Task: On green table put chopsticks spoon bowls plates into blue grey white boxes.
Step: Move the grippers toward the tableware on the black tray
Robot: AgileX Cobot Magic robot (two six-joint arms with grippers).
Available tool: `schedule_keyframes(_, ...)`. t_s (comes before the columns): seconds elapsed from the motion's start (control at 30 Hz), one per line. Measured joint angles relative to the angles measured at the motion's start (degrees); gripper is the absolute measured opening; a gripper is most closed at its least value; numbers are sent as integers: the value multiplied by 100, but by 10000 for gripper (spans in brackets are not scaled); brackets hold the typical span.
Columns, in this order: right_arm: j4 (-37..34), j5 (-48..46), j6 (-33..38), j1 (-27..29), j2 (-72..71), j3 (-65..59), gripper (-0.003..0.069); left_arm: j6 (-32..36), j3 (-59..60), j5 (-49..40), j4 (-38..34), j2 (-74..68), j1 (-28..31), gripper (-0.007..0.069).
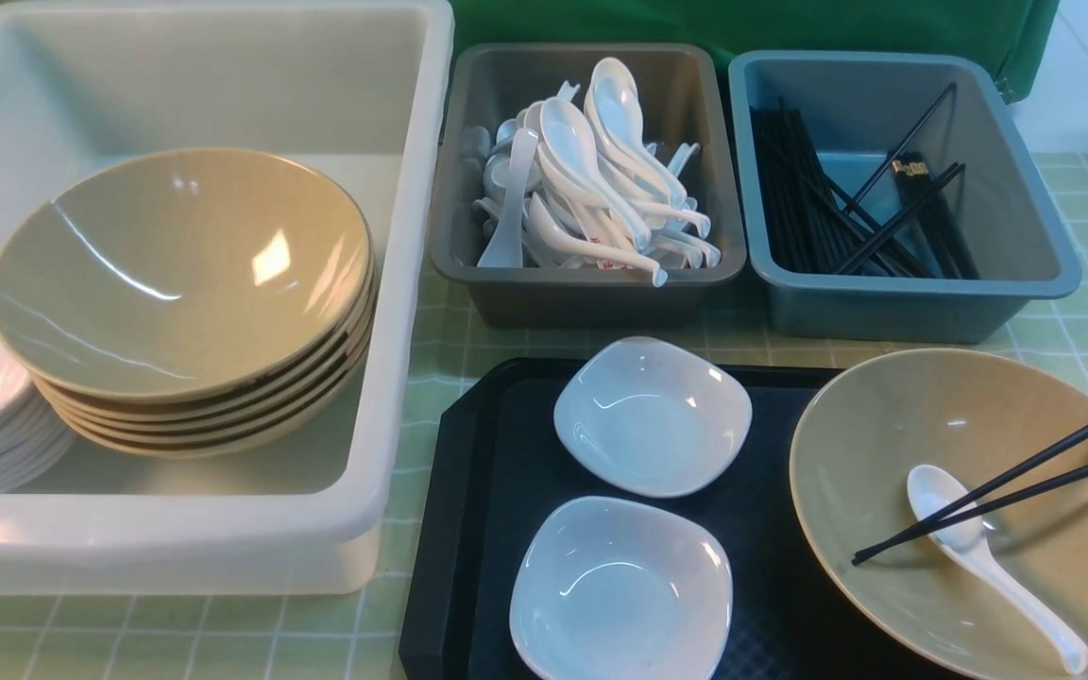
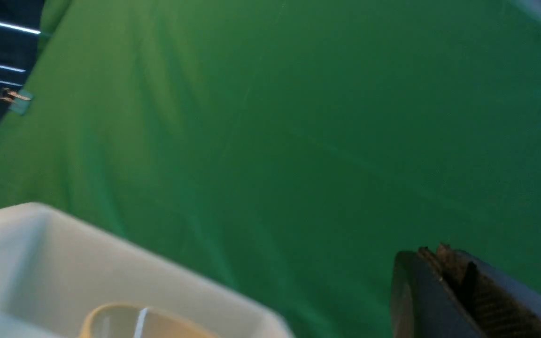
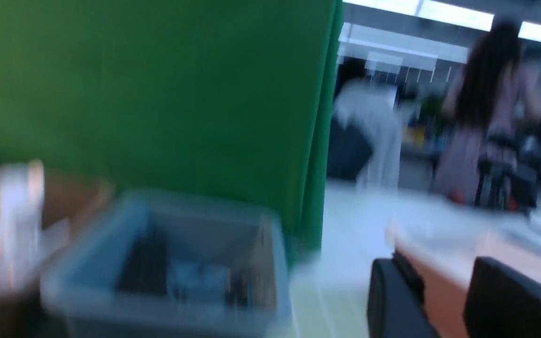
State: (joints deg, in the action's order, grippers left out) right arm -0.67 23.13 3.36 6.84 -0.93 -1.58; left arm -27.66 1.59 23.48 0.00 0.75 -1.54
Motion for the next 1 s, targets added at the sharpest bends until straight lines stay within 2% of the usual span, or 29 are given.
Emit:
schedule_keyframes(0.13, -5, 1047, -727, 0, 0, 0, 236, -636, 0, 301, -31, 0, 0, -1)
schedule_keyframes(0.17, -11, 1307, -1107, 0, 0, 0, 236, -897, -7, 332, -31, 0, 0, -1)
schedule_keyframes(0.27, -17, 1372, -1593, 0, 0, 5, 236, -1089, -159, 265, 0, 0, 0, -1)
schedule_keyframes(0.33, -17, 1081, -1832, 0, 0, 194, 236, -1096, -457, 224, 58, 0, 0, -1)
schedule_keyframes(0.47, -22, -24, -1973, 0, 330, 1613, 236, -968, -1565, 194, 323, -304, 0, -1)
schedule_keyframes(0.57, -22, -688, -1979, 0, 934, 2649, 236, -906, -2384, -157, 743, -885, 0, -1)
schedule_keyframes(0.67, -22, -1887, -1960, 0, 1764, 3599, 236, -1004, -3175, -1204, 1370, -1571, -20, -1)
schedule_keyframes(0.8, -18, -3508, -1697, 0, 3018, 4183, 236, -1201, -3749, -3013, 1765, -2506, -147, -1)
schedule_keyframes(0.83, -18, -3508, -1674, 0, 3074, 4188, 236, -1201, -3762, -3096, 1765, -2549, -154, -1)
schedule_keyframes(0.9, -18, -4006, -1448, 0, 3651, 4194, 236, -1116, -3798, -4255, 1781, -3123, -231, -1)
schedule_keyframes(1.0, -75, -4135, -1393, -52, 3981, 4194, 236, -856, -3798, -5488, 1680, -3650, -244, -1)
